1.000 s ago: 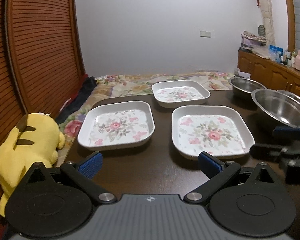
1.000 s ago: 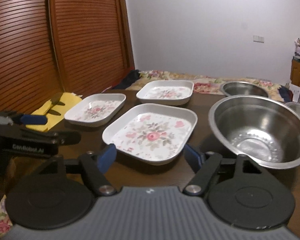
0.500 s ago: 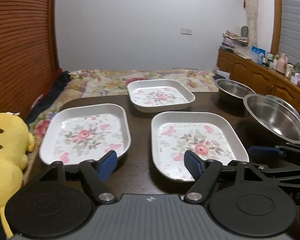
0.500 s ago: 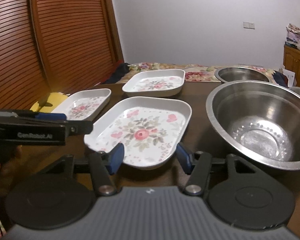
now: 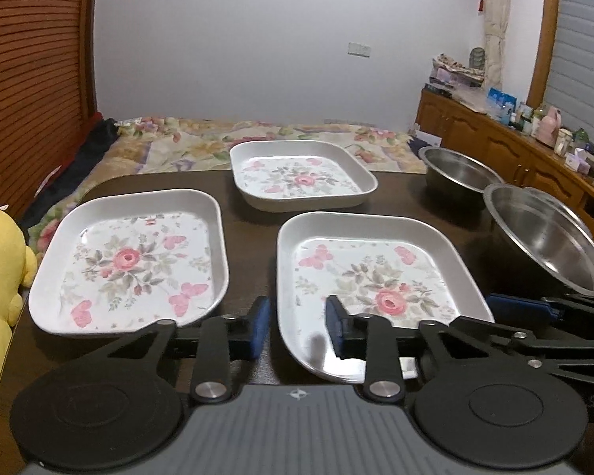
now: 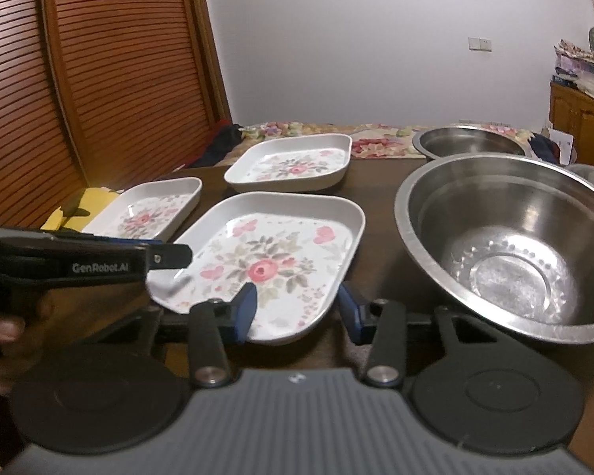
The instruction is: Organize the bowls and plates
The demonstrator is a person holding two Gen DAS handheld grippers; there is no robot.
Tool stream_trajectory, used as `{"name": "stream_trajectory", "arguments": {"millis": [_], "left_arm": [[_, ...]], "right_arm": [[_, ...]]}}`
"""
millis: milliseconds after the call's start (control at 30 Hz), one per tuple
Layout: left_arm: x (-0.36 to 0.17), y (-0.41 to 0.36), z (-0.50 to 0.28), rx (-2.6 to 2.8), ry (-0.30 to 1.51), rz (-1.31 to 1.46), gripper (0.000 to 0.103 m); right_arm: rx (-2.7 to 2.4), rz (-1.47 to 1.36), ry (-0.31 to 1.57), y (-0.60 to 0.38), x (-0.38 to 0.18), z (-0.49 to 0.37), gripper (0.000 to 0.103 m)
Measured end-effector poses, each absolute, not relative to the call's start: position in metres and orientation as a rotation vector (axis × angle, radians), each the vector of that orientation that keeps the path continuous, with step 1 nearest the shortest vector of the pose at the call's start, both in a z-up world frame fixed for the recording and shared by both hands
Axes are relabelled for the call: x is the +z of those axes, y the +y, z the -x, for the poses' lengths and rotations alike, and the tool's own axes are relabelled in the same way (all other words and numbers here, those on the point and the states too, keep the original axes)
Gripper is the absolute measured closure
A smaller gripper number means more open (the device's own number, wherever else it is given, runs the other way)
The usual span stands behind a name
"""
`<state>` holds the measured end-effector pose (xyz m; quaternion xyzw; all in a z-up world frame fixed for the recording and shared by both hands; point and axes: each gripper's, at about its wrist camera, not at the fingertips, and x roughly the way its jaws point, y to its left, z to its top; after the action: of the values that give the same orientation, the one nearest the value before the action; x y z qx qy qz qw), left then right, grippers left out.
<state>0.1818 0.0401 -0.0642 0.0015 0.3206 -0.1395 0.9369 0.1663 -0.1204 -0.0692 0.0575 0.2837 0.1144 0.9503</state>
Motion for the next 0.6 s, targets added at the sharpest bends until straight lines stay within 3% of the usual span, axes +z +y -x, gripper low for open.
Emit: {"name": "stream_trajectory", "arguments": {"millis": [133,367,600], "left_arm": [[-0.0681,0.0415,-0.186,-0.285,0.671,0.01,0.084],[-0.0737,0.0444,-0.1888,-0.277,0.684,0.023,0.091],[-0.0722,0.0467,-0.1845,-0.269,0.683,0.034,0.094]], "right_arm": [[0.215,-0.119,0.582,-0.121,-0.0724,-0.1694,0.059],[0.207,-0.146,0.6,-0.1255,-0.0783,-0.173,0.074],[0.232,-0.13,0.593,-0.1264,-0.0784,-0.1705,0.075]]}}
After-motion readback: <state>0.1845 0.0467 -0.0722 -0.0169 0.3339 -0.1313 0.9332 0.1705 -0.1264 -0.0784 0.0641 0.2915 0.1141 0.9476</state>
